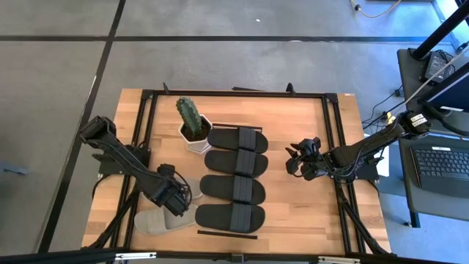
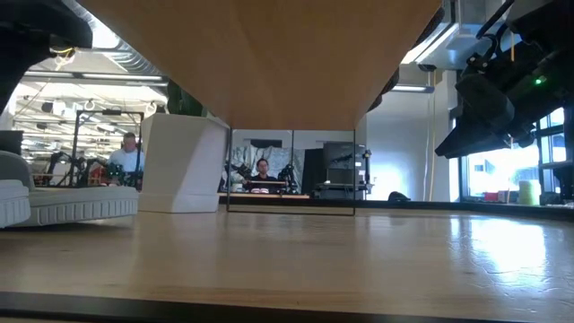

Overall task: Pick and place slides into the shelf
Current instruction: Put the gray slide under the shelf

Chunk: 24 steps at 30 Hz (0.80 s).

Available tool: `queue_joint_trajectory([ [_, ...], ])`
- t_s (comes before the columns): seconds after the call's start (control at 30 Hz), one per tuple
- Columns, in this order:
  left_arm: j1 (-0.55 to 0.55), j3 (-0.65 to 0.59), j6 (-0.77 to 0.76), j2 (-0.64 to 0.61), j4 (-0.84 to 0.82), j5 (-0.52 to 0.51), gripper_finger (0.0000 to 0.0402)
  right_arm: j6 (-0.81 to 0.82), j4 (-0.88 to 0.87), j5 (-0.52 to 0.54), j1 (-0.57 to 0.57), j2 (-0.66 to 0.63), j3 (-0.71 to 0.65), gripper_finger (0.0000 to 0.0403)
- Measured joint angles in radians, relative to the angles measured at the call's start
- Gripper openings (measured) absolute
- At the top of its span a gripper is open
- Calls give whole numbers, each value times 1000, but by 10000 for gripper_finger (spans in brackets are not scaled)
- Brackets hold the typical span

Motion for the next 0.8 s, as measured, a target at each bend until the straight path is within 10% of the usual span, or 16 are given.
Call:
queue_joint_trajectory([
  [0.8,37,-131,85,1,150,65,195,0,0,0,0,0,0,128],
])
